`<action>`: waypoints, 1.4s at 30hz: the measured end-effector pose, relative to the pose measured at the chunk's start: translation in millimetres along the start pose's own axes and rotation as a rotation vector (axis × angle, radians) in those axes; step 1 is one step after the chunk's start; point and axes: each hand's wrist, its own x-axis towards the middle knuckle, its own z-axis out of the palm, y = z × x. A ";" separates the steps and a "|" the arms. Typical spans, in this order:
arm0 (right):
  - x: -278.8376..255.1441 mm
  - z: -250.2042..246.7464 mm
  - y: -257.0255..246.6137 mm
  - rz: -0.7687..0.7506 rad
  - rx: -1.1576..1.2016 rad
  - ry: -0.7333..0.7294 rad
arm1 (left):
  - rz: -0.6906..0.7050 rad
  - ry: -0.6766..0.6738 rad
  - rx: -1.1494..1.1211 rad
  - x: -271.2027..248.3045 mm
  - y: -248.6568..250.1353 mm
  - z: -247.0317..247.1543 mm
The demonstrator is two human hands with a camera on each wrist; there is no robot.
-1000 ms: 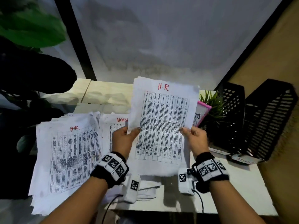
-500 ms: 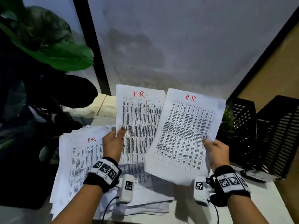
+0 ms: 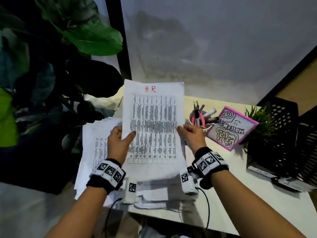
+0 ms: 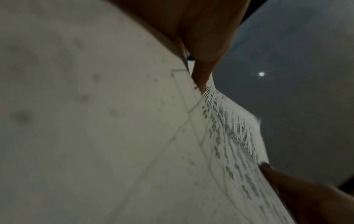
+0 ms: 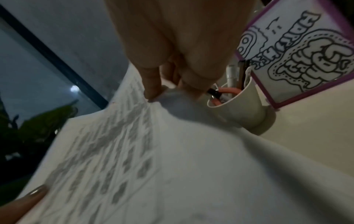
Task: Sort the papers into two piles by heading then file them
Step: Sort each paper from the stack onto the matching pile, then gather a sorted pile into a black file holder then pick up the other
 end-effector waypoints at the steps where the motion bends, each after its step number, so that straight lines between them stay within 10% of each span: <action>1: 0.9 6.0 2.2 0.022 -0.010 -0.015 | -0.005 0.047 0.030 4.8 -6.7 -14.7; 10: 6.6 -0.2 57.7 0.272 -0.481 0.138 | -0.163 0.265 0.443 31.9 -84.7 -130.8; 31: 17.5 2.4 92.2 0.684 -0.301 0.003 | -0.438 0.079 0.535 69.9 -147.5 -124.8; 42: -6.5 -2.4 78.8 0.397 -0.310 0.011 | -0.319 0.019 0.742 62.1 -128.8 -117.8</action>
